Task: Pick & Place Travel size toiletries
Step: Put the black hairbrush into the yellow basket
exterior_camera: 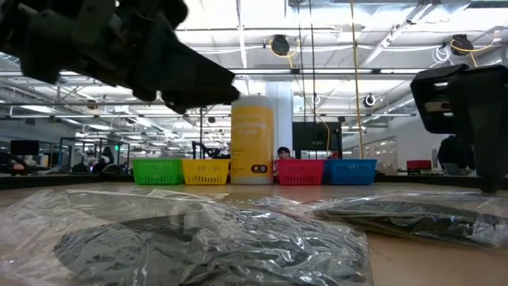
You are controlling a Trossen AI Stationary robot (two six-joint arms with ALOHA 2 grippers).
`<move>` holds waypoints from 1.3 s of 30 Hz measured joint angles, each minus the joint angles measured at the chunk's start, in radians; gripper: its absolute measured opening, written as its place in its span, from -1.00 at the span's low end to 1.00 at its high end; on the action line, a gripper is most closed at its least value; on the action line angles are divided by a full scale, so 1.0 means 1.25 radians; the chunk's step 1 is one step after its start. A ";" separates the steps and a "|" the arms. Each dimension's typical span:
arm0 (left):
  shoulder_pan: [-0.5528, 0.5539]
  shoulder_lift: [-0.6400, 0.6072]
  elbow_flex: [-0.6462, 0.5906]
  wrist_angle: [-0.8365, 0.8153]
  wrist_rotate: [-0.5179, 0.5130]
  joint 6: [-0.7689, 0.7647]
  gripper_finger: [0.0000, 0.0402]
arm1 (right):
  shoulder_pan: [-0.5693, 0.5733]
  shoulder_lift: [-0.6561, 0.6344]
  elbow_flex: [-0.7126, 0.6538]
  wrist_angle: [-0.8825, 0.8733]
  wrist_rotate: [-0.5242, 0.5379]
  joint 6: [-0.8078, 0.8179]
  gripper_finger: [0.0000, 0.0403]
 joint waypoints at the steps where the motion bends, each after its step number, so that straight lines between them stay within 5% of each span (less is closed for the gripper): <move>1: -0.001 0.026 0.021 -0.002 0.023 -0.005 -0.03 | -0.002 0.011 0.007 0.000 0.000 -0.017 0.26; 10: 0.039 0.226 0.229 -0.120 0.178 -0.048 -0.26 | -0.020 0.039 0.025 0.002 0.182 -0.190 0.36; 19: 0.073 0.296 0.334 -0.315 0.201 -0.091 -0.48 | -0.041 0.039 0.025 0.020 0.284 -0.314 0.25; 29: 0.079 0.298 0.335 -0.325 0.197 -0.093 -0.54 | -0.040 0.044 0.025 0.010 0.087 -0.424 0.23; 39: 0.088 0.299 0.334 -0.339 0.173 -0.121 -0.54 | -0.049 0.135 0.027 0.231 0.340 -0.511 0.14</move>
